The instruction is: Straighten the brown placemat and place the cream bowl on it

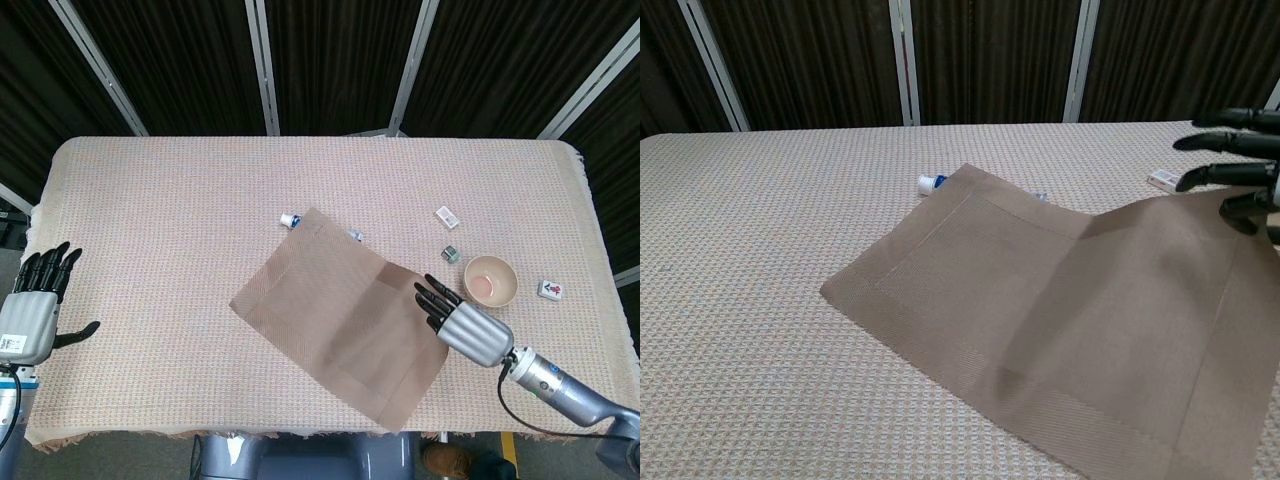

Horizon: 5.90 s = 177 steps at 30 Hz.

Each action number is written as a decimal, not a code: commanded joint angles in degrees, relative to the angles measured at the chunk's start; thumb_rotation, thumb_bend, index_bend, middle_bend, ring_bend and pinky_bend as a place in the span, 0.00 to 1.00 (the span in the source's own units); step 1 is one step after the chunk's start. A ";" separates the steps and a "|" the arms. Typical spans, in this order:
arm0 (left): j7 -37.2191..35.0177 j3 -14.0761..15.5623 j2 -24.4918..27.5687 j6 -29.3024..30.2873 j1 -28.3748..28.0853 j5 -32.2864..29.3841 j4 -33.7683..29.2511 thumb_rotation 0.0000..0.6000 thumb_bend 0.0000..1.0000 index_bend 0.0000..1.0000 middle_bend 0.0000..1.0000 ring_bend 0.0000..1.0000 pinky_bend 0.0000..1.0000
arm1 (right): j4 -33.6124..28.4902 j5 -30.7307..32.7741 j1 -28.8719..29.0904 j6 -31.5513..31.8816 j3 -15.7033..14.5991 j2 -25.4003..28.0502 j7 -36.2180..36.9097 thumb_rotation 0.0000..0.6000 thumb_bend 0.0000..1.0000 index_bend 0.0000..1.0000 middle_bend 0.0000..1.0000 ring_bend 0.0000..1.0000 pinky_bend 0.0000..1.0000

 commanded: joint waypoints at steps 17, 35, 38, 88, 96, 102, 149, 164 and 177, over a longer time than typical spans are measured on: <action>0.71 -0.18 -0.99 -1.66 -0.45 -1.89 2.16 1.00 0.00 0.00 0.00 0.00 0.00 | 24.09 2.14 11.16 -3.87 9.03 -10.12 -3.16 1.00 0.00 0.00 0.00 0.00 0.00; 1.22 4.24 -3.10 -2.86 -2.14 9.35 2.74 1.00 0.00 0.00 0.00 0.00 0.00 | -12.58 23.84 -13.39 14.07 13.19 4.48 9.11 1.00 0.00 0.00 0.00 0.00 0.00; 1.38 4.54 -5.42 -4.67 -3.99 11.82 5.25 1.00 0.00 0.03 0.00 0.00 0.00 | -18.48 26.84 -17.43 14.71 11.82 6.39 12.62 1.00 0.00 0.00 0.00 0.00 0.00; -6.97 4.87 -35.31 -24.18 -28.00 17.03 43.18 1.00 0.34 0.36 0.00 0.00 0.00 | -32.62 31.93 -25.21 5.44 9.18 6.80 8.22 1.00 0.00 0.00 0.00 0.00 0.00; -4.94 5.14 -33.31 -24.89 -28.55 15.96 39.85 1.00 0.36 0.38 0.00 0.00 0.00 | -32.95 31.43 -25.66 5.34 9.58 7.10 8.31 1.00 0.00 0.00 0.00 0.00 0.00; -3.47 5.22 -32.26 -25.17 -28.63 15.11 38.07 1.00 0.36 0.38 0.00 0.00 0.00 | -33.10 31.26 -25.86 5.14 9.86 7.27 8.59 1.00 0.00 0.00 0.00 0.00 0.00; 0.87 14.93 -21.70 -19.60 -23.02 16.32 11.37 1.00 0.49 0.71 0.00 0.00 0.00 | -34.83 26.72 -27.99 6.54 10.13 8.90 10.34 1.00 0.00 0.00 0.00 0.00 0.00; 13.30 18.77 -18.99 -15.30 -14.46 12.71 5.79 1.00 0.49 0.71 0.00 0.00 0.00 | -36.32 23.77 -29.52 8.76 9.45 10.26 11.61 1.00 0.00 0.00 0.00 0.00 0.00; 12.73 20.31 -16.57 -13.47 -11.48 14.30 6.02 1.00 0.49 0.71 0.00 0.00 0.00 | -36.89 22.46 -30.09 9.44 9.48 10.87 12.12 1.00 0.00 0.00 0.00 0.00 0.00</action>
